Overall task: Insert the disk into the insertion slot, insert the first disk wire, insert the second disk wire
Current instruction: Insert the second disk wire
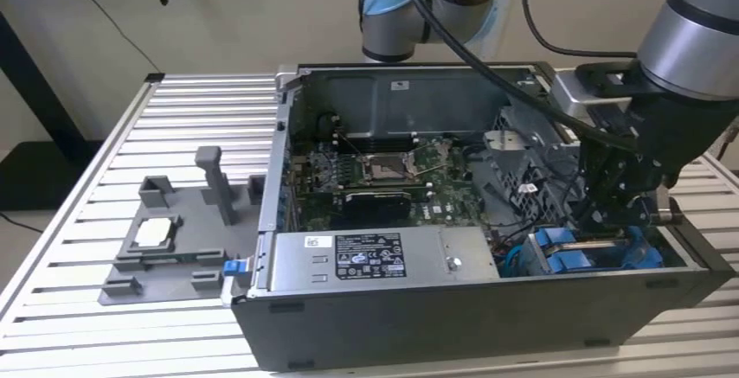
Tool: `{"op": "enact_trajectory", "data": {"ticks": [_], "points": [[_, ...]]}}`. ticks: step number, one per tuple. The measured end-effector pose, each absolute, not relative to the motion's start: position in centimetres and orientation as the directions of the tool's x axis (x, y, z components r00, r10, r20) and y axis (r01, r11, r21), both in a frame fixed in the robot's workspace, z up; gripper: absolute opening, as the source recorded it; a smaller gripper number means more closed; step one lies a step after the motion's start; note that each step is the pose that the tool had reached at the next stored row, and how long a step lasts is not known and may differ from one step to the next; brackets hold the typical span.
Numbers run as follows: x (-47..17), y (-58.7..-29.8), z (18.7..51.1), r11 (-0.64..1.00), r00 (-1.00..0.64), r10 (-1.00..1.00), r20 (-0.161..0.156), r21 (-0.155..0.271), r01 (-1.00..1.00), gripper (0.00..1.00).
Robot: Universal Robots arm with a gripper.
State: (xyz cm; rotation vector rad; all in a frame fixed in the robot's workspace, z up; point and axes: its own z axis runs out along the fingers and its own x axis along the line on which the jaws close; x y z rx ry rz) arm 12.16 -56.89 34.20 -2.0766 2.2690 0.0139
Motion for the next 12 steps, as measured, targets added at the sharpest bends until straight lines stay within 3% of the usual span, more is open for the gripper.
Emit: {"op": "enact_trajectory", "data": {"ticks": [12], "points": [[12.17, -56.90, 33.99, 0.089, -0.087, -0.995, -0.052, -0.037, -0.995, 0.16]]}}
